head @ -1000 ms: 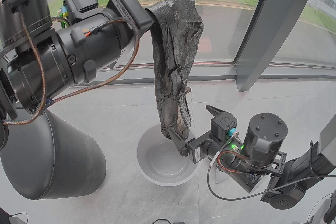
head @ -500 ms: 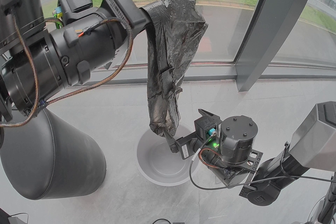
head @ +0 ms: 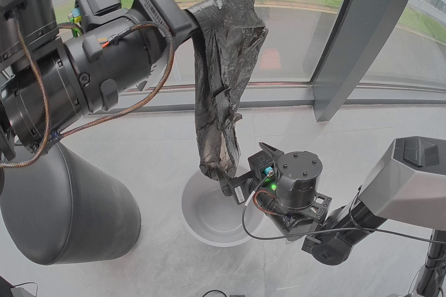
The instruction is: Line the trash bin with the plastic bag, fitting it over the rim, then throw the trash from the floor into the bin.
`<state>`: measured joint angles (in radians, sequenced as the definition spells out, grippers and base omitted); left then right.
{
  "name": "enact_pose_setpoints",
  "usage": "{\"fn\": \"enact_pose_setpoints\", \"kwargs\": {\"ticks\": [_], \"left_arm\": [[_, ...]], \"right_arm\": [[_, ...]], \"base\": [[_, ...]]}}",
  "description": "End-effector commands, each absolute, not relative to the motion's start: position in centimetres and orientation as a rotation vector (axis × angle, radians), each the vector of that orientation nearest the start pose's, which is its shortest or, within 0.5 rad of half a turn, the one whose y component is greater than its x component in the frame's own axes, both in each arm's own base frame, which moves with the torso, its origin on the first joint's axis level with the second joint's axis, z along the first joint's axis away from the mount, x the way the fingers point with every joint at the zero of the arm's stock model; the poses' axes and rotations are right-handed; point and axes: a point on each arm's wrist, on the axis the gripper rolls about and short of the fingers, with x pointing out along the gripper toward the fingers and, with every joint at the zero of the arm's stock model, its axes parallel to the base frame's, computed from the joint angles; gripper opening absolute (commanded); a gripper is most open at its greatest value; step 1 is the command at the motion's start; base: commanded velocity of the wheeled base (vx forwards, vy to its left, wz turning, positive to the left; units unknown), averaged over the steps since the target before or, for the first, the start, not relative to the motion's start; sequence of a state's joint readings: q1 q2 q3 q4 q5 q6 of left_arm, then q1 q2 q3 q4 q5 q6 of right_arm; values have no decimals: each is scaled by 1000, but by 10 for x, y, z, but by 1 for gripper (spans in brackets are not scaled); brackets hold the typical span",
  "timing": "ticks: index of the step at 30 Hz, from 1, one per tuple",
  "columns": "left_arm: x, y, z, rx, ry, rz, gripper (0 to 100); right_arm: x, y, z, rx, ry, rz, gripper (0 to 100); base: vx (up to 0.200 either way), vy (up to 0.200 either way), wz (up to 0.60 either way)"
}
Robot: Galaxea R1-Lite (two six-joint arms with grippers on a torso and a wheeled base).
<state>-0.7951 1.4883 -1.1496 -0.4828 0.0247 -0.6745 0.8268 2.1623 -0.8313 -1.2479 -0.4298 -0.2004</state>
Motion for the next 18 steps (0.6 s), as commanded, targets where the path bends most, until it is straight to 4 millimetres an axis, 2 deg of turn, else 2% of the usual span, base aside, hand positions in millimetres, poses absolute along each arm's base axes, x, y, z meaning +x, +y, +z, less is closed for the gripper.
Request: {"fn": "enact_pose_setpoints", "kwargs": {"ticks": [1, 11, 18], "left_arm": [[186, -190, 327, -699, 128, -788, 0], [187, -190, 327, -700, 131, -789, 0], [187, -190, 327, -699, 129, -786, 0]], "right_arm": [[277, 273, 82, -251, 37, 381, 100], [300, 274, 79, -235, 20, 340, 100], [306, 277, 76, -230, 13, 335, 100]], "base": [[0, 0, 0], [0, 0, 0], [0, 0, 0]]}}
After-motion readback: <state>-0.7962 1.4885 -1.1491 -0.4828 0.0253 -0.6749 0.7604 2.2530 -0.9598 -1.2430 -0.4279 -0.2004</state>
